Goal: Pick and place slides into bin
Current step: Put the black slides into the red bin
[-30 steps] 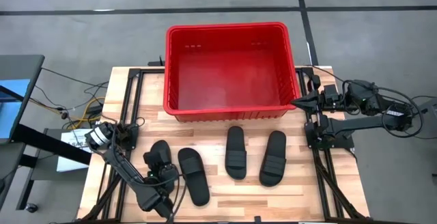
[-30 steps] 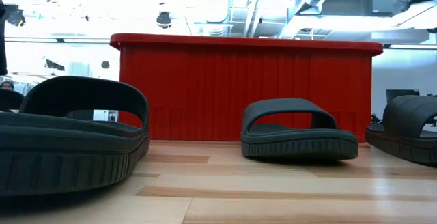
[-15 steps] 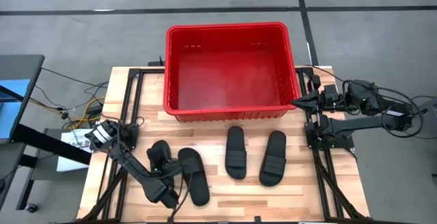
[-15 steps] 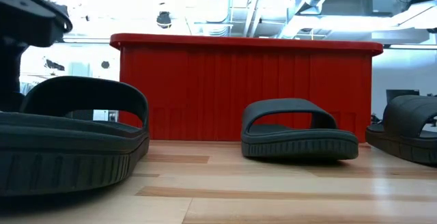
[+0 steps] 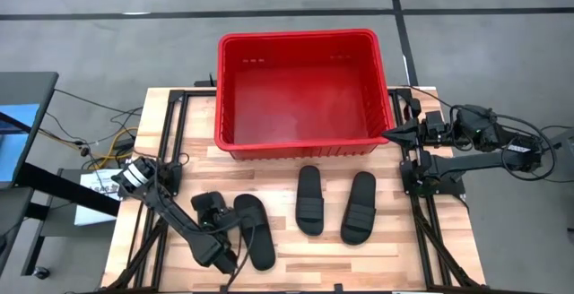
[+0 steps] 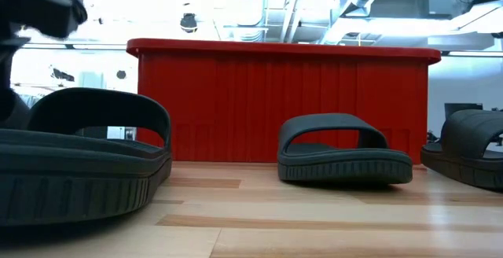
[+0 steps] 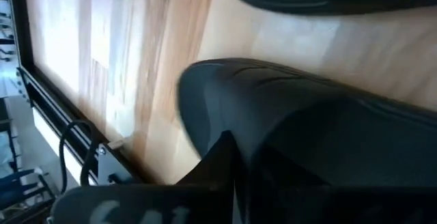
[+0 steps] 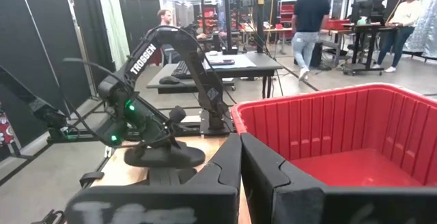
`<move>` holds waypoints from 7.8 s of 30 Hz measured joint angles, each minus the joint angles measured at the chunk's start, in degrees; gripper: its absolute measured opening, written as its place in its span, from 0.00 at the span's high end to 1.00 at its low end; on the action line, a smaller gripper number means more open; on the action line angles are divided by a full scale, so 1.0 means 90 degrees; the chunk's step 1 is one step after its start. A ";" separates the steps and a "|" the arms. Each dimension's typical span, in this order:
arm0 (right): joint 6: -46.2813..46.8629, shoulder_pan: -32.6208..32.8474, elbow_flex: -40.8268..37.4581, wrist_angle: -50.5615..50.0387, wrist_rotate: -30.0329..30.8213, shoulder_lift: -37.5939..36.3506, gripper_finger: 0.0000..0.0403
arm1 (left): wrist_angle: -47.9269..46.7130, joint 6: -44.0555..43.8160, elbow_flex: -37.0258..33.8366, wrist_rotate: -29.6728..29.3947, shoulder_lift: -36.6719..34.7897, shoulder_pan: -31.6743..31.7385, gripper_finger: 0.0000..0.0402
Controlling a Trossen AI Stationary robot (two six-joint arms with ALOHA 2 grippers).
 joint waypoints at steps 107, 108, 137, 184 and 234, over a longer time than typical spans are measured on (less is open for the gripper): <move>0.0000 0.0000 0.0000 -0.0015 -0.0004 -0.0002 1.00 | 0.0415 1.0149 0.5721 -0.1621 0.1127 0.8510 1.00; 0.0000 -0.0001 -0.0001 -0.0014 -0.0001 0.0000 1.00 | 0.0419 1.0151 0.5512 -0.1630 0.1041 0.8497 1.00; 0.0000 0.0000 0.0000 -0.0014 -0.0002 0.0000 1.00 | 0.5803 1.1418 0.0096 -0.1713 -0.1423 0.8059 1.00; 0.0000 0.0000 0.0000 -0.0015 0.0000 0.0000 1.00 | 0.6781 1.1850 -0.0444 -0.0954 -0.1348 0.8892 0.91; 0.0000 -0.0001 -0.0001 -0.0014 -0.0002 -0.0001 1.00 | 0.6890 1.1717 -0.0442 -0.0824 -0.1343 0.9036 0.53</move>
